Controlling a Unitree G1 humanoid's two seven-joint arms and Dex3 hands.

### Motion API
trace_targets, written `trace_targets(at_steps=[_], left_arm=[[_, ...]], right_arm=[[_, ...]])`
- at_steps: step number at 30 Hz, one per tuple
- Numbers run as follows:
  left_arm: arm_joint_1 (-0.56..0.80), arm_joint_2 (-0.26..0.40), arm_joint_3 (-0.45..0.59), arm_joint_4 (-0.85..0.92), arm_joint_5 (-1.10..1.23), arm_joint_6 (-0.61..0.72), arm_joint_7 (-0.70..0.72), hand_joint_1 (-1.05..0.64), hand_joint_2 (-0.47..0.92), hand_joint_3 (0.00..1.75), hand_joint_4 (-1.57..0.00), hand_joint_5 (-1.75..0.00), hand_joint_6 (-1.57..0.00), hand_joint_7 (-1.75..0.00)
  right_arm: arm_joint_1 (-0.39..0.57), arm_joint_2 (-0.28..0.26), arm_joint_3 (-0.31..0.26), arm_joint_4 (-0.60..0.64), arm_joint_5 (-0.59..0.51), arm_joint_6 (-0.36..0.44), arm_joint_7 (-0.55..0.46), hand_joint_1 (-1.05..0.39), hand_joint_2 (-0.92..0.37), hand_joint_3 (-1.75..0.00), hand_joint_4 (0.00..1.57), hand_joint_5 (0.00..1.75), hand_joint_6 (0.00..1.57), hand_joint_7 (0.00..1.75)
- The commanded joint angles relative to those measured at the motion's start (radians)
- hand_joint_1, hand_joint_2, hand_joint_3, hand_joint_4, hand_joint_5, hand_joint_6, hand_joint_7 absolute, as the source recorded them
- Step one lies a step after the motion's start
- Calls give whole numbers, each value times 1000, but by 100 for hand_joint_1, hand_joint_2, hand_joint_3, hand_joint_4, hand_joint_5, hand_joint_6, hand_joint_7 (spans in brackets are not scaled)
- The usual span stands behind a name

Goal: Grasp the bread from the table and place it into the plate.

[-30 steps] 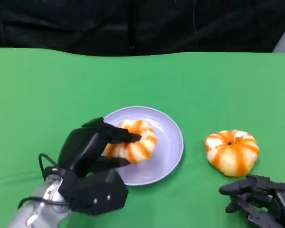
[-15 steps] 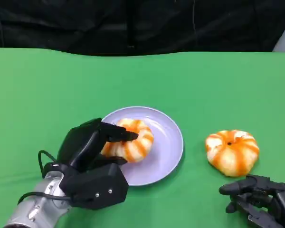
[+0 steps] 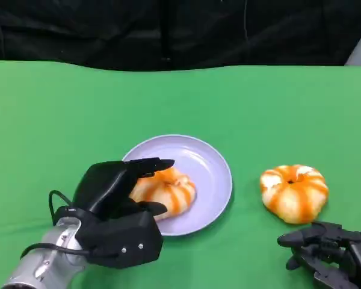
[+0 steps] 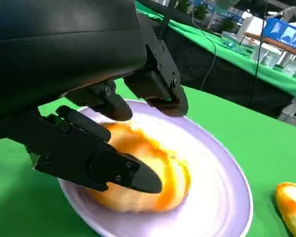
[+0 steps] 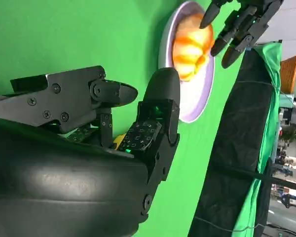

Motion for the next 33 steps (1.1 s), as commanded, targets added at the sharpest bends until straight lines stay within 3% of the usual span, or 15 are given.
trace_targets(at_steps=[1,14,23,33], left_arm=[[-9,24,4,-18,-15,1,-23,-68,92,25,-64,0,-57,0],[7,26,27,-44,-101,-12,-112,-83,92,41,-59,0,-48,0],[45,20,63,-96,-194,-29,-165,-77,92,41,-63,-1,-49,-1],[170,1,177,-252,-391,-116,-231,-65,92,32,-70,-3,-54,-2]], right_arm=[[-4,-5,-1,2,-5,-9,-9,-1,-92,-35,78,122,96,61],[-5,-5,-1,5,-11,-15,-11,-1,-92,-35,78,121,96,62],[-5,-6,-4,11,1,-11,-3,-1,-92,-36,79,120,96,62],[-4,-8,-8,11,13,-9,13,-1,-92,-36,78,121,96,62]])
